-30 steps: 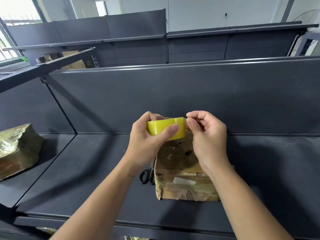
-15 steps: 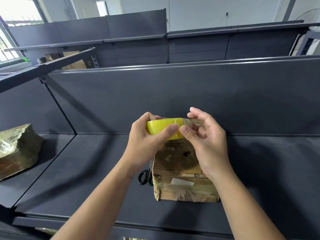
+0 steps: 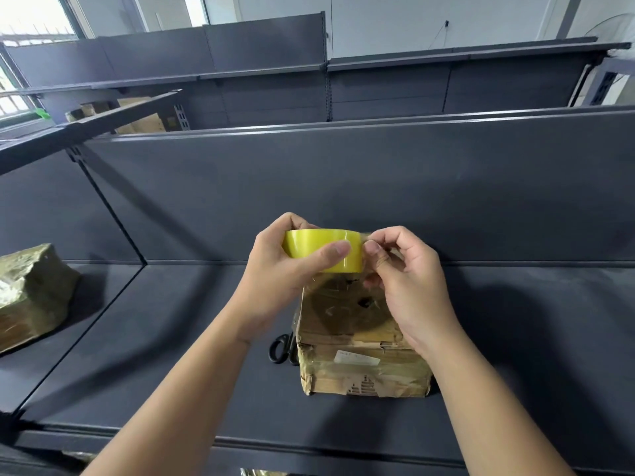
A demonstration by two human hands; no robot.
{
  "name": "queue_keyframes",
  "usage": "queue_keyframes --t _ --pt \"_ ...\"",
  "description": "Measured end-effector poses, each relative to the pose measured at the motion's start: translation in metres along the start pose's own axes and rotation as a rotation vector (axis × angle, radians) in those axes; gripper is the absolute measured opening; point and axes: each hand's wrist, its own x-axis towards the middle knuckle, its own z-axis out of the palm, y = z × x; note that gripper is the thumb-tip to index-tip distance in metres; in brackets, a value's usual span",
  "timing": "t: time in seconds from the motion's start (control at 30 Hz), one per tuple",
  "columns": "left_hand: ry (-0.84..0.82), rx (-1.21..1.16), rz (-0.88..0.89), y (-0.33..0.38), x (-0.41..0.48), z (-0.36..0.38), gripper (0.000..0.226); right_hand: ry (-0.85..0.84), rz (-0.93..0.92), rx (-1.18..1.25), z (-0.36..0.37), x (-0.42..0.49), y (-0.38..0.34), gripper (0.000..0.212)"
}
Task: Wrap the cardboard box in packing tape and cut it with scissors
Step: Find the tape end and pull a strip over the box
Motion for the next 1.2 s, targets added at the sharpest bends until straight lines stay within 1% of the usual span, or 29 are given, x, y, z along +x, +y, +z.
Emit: queue_keyframes --t 0.03,0.1,0.17,0.2,0.27,0.3,0.37,0.47,0.5,0.53,0.57,0.6,0.67,0.77,0.83,0.93,1.07,1.2 --pt "0.031 -0.034 -0.036 -0.001 0.002 0.000 0.055 0.009 -0.006 -0.025 0.001 0.000 0.000 0.008" --pt "0.132 -0.142 -0.119 -0.004 0.006 0.004 0.068 0.020 0.013 -0.037 0.004 0.001 0.002 0.006" --pt "0.234 -0.219 -0.211 -0.006 0.012 0.009 0.082 0.007 0.084 0.046 0.008 0.002 0.004 0.004" --pt "0.265 -0.251 -0.251 -0.007 0.014 0.012 0.086 0.006 0.116 0.090 0.010 0.002 0.005 0.008" --pt "0.283 -0.341 -0.316 -0.009 0.018 0.017 0.087 0.019 0.167 0.166 0.014 0.003 0.008 0.012" --pt "0.280 -0.380 -0.337 -0.010 0.019 0.020 0.081 0.034 0.188 0.206 0.016 0.003 0.008 0.012" --pt "0.234 -0.433 -0.373 -0.011 0.019 0.024 0.067 0.076 0.217 0.284 0.021 0.002 0.009 0.012" --pt "0.053 -0.626 -0.370 -0.017 0.018 0.017 0.041 0.133 0.262 0.374 0.020 0.002 0.009 0.009" --pt "-0.021 -0.712 -0.362 -0.018 0.018 0.011 0.036 0.144 0.284 0.402 0.018 0.002 0.009 0.010" --pt "-0.085 -0.749 -0.344 -0.021 0.018 0.007 0.040 0.153 0.308 0.432 0.017 0.003 0.008 0.012" --pt "-0.129 -0.723 -0.328 -0.026 0.020 0.006 0.046 0.167 0.331 0.457 0.016 0.003 0.008 0.014" --pt "-0.127 -0.644 -0.310 -0.031 0.023 0.007 0.047 0.183 0.349 0.466 0.017 0.002 0.008 0.015" --pt "-0.024 -0.428 -0.248 -0.041 0.029 0.014 0.035 0.216 0.363 0.434 0.021 -0.001 0.009 0.016" --pt "0.159 0.033 -0.059 -0.059 0.046 0.020 0.015 0.278 0.367 0.388 0.028 -0.005 0.007 0.014" --pt "0.220 0.238 0.026 -0.067 0.056 0.021 0.005 0.318 0.403 0.431 0.031 -0.006 0.006 0.013" --pt "0.283 0.310 0.091 -0.073 0.061 0.024 0.002 0.348 0.500 0.539 0.034 -0.009 0.007 0.010" --pt "0.280 0.292 0.125 -0.078 0.061 0.023 0.021 0.342 0.615 0.662 0.033 -0.014 0.005 0.006" --pt "0.256 0.327 0.203 -0.075 0.066 0.019 0.041 0.306 0.674 0.684 0.028 -0.017 0.002 0.004"
